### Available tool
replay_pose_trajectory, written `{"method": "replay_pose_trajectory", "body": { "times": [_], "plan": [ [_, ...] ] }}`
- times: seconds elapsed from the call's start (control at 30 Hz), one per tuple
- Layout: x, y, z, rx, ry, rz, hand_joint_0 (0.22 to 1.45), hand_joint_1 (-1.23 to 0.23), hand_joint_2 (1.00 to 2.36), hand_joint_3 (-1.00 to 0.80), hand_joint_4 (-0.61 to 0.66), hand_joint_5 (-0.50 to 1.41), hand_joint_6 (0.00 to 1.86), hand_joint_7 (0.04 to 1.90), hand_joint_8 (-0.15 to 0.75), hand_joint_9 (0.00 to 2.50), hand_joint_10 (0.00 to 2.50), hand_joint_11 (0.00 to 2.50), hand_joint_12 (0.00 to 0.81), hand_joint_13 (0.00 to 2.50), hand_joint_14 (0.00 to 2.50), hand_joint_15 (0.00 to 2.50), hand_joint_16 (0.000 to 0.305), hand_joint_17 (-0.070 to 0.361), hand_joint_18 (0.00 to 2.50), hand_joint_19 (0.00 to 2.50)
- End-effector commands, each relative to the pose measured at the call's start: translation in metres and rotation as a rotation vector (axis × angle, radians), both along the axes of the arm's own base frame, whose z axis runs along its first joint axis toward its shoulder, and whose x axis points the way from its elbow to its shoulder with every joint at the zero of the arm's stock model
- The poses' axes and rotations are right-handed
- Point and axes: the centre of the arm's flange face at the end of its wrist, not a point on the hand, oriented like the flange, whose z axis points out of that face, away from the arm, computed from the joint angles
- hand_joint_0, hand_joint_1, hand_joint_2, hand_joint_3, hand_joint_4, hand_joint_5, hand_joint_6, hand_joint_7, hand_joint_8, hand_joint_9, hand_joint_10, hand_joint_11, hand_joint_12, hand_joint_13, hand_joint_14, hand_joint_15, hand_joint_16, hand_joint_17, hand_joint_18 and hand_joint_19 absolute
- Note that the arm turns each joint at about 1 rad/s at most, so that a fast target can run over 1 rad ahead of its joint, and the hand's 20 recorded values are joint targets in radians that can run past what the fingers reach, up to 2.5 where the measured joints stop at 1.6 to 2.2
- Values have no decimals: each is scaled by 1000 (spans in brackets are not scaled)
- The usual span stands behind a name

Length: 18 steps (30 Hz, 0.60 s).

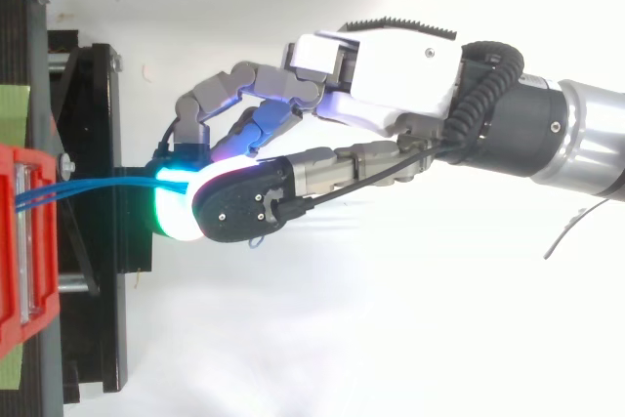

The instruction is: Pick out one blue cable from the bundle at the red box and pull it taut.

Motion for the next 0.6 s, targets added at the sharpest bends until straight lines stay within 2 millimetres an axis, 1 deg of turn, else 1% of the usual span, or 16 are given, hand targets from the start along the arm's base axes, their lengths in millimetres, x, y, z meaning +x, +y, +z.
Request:
{"method": "replay_pose_trajectory", "body": {
  "times": [0.0, 0.13, 0.17, 0.23, 0.5, 0.53, 0.57],
  "plan": [
    [0, 0, 1, 0, -2, -1, 589, -557, 1020, -183, 164, -196, 851, 1050, 288, 859, 27, 702, 365, 741, 20, 489, 63, 142, 550, 711],
    [0, 0, 1, 0, -2, -1, 596, -638, 1021, -143, 163, -200, 858, 1056, 288, 855, 25, 707, 370, 739, 20, 485, 63, 142, 552, 702],
    [0, 0, 0, 0, 0, -1, 602, -678, 1021, -133, 163, -200, 860, 1050, 287, 855, 27, 702, 367, 738, 20, 489, 63, 142, 552, 702],
    [0, 0, 1, 0, -2, -1, 605, -701, 1021, -122, 156, -201, 862, 1034, 285, 853, 25, 709, 366, 738, 20, 481, 63, 142, 555, 702],
    [0, 0, 0, -1, 0, -3, 654, -830, 1018, -211, 141, -205, 875, 1023, 273, 832, 27, 711, 364, 735, 20, 476, 63, 141, 563, 681],
    [0, 0, 0, -1, 0, -1, 657, -833, 1018, -216, 136, -206, 876, 1019, 275, 832, 25, 712, 364, 735, 21, 477, 63, 141, 566, 679],
    [0, -1, 1, 0, -2, -3, 673, -869, 1018, -214, 114, -206, 877, 1033, 271, 816, 27, 698, 362, 730, 21, 471, 63, 141, 569, 668]
  ]
}}
